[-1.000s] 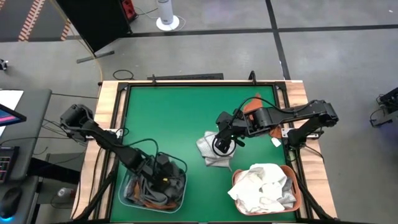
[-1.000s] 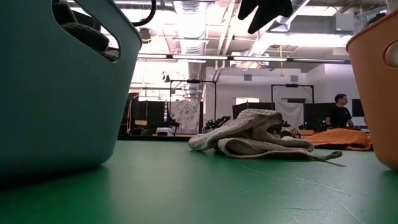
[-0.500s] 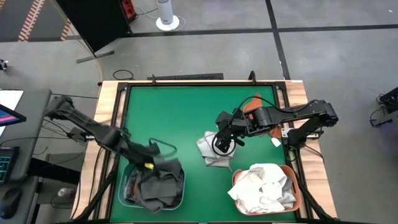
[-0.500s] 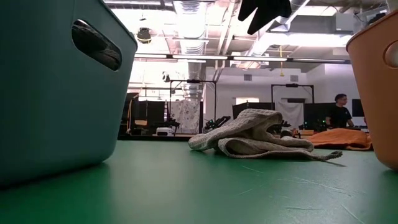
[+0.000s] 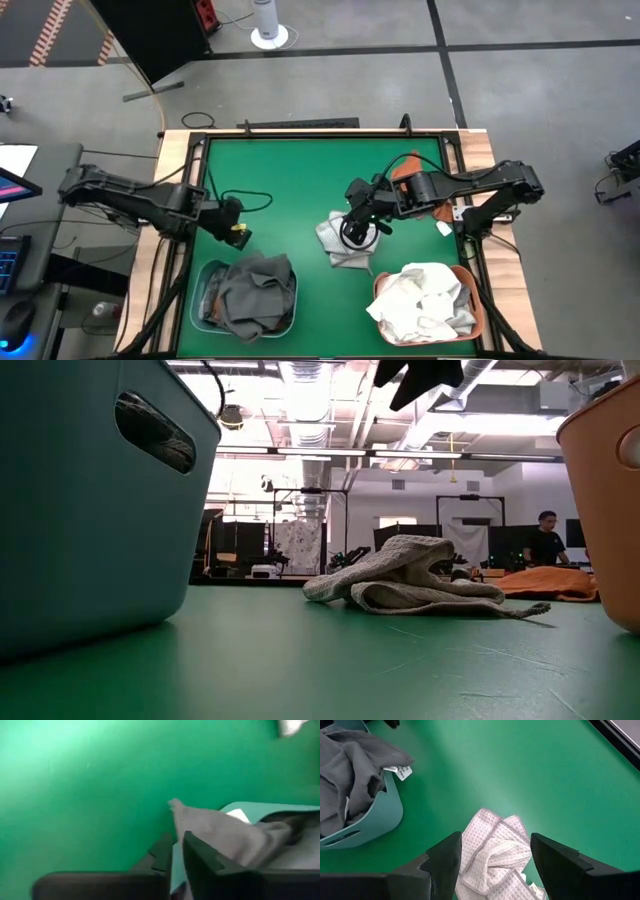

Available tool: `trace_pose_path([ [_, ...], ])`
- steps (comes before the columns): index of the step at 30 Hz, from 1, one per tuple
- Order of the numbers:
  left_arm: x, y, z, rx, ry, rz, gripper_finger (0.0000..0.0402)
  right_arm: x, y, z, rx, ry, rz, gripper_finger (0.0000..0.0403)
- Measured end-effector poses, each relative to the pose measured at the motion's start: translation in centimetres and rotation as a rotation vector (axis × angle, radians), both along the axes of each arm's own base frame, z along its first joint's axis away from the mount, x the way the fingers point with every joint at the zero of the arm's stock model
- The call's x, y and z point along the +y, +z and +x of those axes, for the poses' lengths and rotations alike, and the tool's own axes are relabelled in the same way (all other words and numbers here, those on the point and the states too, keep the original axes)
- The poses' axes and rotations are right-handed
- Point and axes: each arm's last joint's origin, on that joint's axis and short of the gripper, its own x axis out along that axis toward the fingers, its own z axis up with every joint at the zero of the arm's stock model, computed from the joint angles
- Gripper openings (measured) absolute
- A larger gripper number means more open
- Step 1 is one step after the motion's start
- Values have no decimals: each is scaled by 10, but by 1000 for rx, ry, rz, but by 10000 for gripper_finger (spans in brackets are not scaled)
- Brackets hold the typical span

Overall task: Sort towels by color in basket
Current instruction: Put the gray towel into the green bin

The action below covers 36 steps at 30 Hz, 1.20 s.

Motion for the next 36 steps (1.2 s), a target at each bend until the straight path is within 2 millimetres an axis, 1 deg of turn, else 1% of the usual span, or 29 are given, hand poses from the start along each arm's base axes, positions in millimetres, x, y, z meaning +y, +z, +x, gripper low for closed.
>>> trace_pose_path([
  [2,4,-11,0,6,11,-31,62,0,0,0,-2,-6,5,265],
  [5,8,-25,4,-33,38,-105,118,0,0,0,-4,-13,10,265],
  [10,9,-47,11,-142,86,-309,215,0,0,0,-6,-20,16,265],
  [12,8,-56,11,-167,98,-382,244,0,0,0,-6,-21,16,265],
  [14,8,-63,8,-141,102,-420,263,0,0,0,-6,-21,16,265],
  [17,8,-73,2,-94,115,-423,273,0,0,0,-6,-21,16,265],
  [20,8,-76,1,-78,114,-418,273,0,0,0,-6,-21,16,265],
  [23,7,-73,4,-118,111,-427,271,0,0,0,-6,-21,16,265],
  [29,3,-62,14,-261,82,-472,270,-2,0,0,-6,-27,16,265],
  [34,-3,-57,16,-302,66,-504,269,-2,0,0,-7,-27,16,265],
  [36,-6,-55,17,-320,49,-515,261,-2,0,0,-6,-27,16,265],
])
